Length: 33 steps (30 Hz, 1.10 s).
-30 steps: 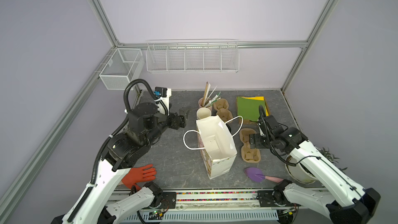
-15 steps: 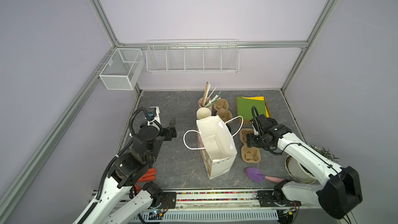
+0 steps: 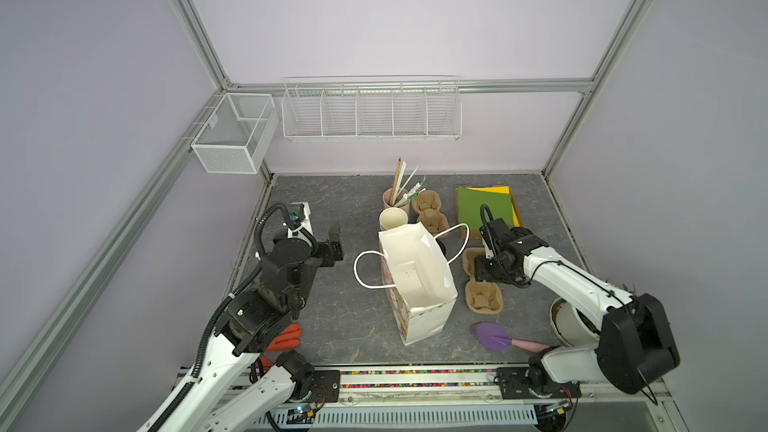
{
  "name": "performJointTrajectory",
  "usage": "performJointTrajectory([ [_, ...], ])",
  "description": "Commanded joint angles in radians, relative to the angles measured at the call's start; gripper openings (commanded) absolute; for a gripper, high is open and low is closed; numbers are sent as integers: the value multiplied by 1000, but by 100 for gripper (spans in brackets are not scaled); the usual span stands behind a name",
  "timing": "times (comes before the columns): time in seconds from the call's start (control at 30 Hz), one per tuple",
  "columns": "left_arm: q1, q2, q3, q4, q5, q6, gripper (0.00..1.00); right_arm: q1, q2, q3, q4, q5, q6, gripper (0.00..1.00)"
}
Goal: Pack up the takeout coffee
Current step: 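Withdraw the left gripper from the bag while the right gripper grasps the carrier again, then close the right gripper on the end of the tan pulp carrier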
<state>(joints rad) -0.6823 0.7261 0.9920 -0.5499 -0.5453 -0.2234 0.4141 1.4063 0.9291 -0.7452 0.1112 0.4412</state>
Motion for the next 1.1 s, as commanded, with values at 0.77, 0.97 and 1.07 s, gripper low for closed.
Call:
performJointTrajectory([
  [0.77,-1,16,-9,15,-3,21,89,-5,81,-22,43,21,-1,47],
  [0.97,0,13,-10,16,-5,23,89,-5,80,-21,40,32,-2,44],
  [1.07,0,14,-10,16,-5,22,89,-5,86,-23,44,31,-1,42],
])
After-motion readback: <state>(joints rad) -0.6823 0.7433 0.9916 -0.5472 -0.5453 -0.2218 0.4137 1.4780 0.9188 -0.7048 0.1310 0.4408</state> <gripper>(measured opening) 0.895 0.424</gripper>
